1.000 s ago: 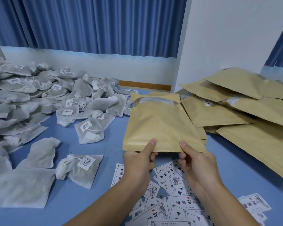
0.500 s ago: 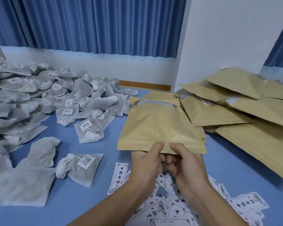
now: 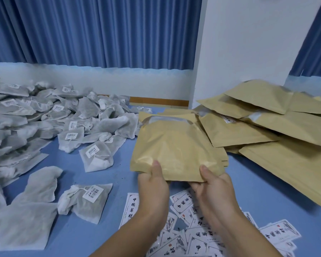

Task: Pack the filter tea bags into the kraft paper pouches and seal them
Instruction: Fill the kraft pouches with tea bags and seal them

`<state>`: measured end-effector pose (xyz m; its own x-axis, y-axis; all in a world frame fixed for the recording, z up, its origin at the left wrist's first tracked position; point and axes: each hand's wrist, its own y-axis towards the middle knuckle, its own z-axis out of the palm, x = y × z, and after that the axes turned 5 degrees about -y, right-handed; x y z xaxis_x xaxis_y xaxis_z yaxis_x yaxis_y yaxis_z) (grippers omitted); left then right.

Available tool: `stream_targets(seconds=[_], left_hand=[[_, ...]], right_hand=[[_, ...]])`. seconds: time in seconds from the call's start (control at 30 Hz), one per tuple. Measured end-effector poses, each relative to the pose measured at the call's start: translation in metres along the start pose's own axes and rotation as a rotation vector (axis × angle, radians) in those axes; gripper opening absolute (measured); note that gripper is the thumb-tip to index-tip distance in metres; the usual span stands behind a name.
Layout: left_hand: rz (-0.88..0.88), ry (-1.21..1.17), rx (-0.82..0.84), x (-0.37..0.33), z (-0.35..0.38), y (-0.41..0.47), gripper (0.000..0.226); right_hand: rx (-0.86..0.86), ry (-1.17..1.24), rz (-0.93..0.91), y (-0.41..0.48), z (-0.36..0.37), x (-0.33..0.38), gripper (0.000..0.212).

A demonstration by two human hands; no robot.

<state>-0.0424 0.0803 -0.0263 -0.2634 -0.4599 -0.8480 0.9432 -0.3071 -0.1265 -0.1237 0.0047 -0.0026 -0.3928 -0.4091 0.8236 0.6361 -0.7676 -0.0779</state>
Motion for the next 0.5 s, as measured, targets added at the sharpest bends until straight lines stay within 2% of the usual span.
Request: stream_targets(seconds=[0.1, 0.2, 0.23, 0.3, 0.33, 0.4, 0.43, 0.47, 0.5], left_hand=[[0.020, -0.151, 0.129, -0.007, 0.024, -0.003, 0.018], [0.022, -0.125, 0.210, -0.023, 0.081, 0.013, 0.014], [-0.018, -0.141, 0.300, -0.032, 0.106, 0.019, 0.015], [-0.137, -0.145, 0.491, -0.049, 0.150, 0.034, 0.032], [-0.127, -0.057, 0.536, -0.050, 0.164, 0.042, 0.044], [0.079, 0.423, 0.574, -0.038, 0.168, 0.057, 0.054], [0.216, 0.724, 0.595, -0.029, 0.163, 0.062, 0.054], [0.308, 0.965, 0.625, -0.021, 0.152, 0.067, 0.055], [0.343, 1.144, 0.671, -0.014, 0.138, 0.072, 0.062]], right_hand=[[0.007, 0.091, -0.066, 0.003, 0.001, 0.018, 0.031], [-0.082, 0.186, -0.114, 0.032, -0.001, 0.062, 0.036], [-0.134, 0.227, -0.126, 0.051, -0.002, 0.083, 0.038], [-0.188, 0.384, -0.163, 0.094, -0.001, 0.122, 0.030], [-0.202, 0.448, -0.184, 0.110, 0.000, 0.135, 0.020], [-0.245, 0.365, -0.208, 0.131, 0.000, 0.136, 0.020], [-0.249, 0.183, -0.208, 0.137, 0.000, 0.125, 0.017], [-0.234, -0.065, -0.222, 0.140, -0.001, 0.109, 0.005], [-0.203, -0.338, -0.254, 0.140, -0.001, 0.089, 0.008]])
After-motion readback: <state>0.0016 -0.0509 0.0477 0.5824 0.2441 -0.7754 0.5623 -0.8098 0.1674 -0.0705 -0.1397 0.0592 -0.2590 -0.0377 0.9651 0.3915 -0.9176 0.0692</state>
